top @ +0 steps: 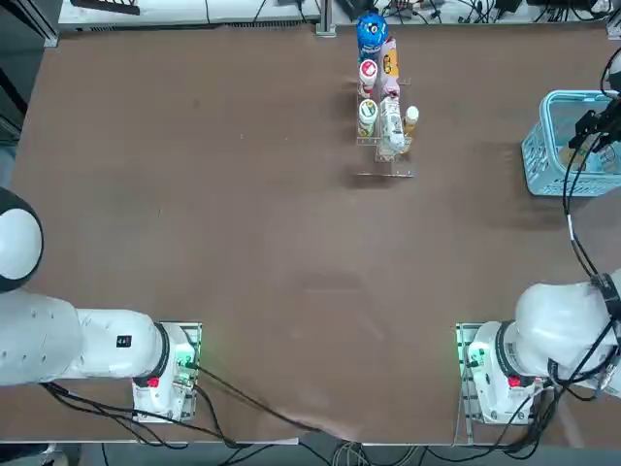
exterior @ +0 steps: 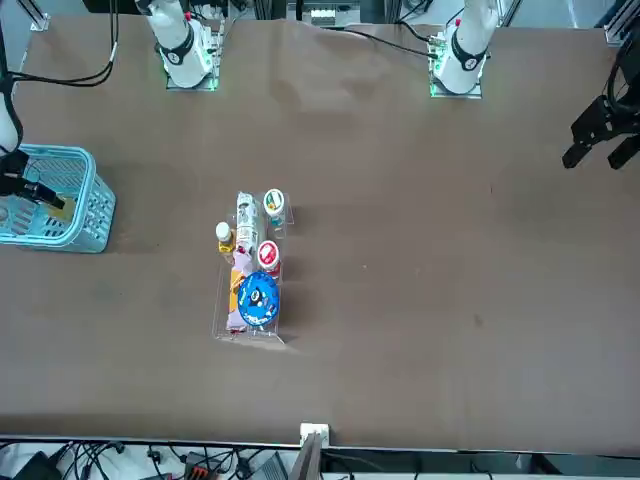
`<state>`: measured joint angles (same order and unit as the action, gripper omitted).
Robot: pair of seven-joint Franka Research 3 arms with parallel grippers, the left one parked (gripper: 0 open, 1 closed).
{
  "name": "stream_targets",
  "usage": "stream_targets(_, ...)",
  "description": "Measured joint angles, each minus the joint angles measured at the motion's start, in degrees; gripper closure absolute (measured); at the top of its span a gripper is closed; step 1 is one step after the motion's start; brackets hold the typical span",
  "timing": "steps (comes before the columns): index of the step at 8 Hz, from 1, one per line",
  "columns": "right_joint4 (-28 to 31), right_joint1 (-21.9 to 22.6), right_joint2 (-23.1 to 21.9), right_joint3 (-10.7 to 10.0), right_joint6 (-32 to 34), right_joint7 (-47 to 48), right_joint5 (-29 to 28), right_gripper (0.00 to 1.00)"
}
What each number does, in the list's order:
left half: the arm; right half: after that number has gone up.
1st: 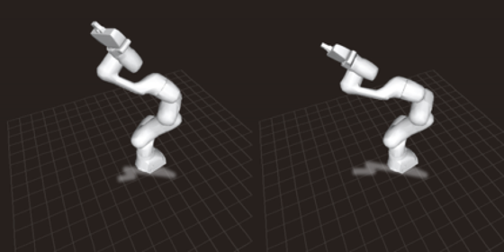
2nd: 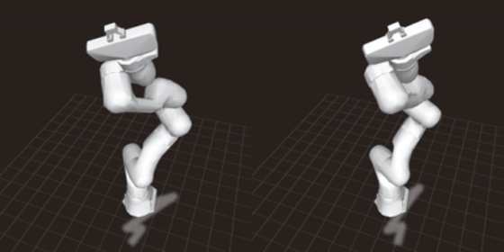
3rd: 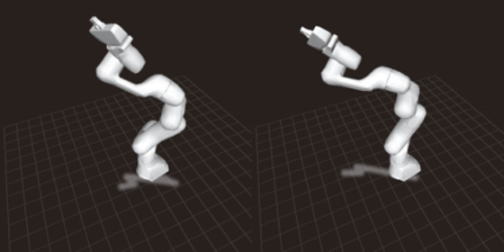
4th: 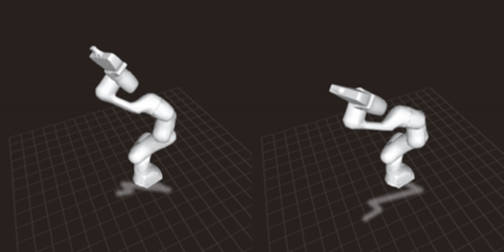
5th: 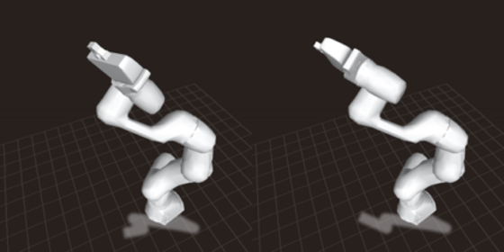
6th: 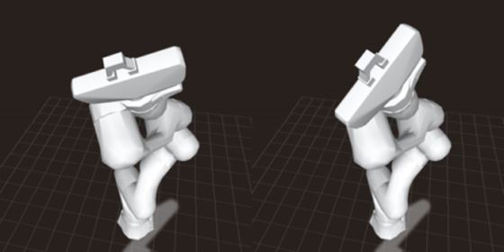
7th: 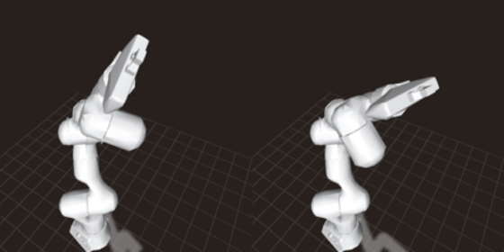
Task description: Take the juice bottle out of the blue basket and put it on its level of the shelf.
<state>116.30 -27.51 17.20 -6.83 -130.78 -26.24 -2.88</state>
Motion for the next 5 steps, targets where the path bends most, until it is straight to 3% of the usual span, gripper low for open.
stream_targets(1, 0.0, 0.0, 0.0, 0.0, 0.0, 0.0, 0.0, 0.3)
stream_targets(5, 0.0, 0.0, 0.0, 0.1, 0.0, 0.0, 0.0, 0.39)
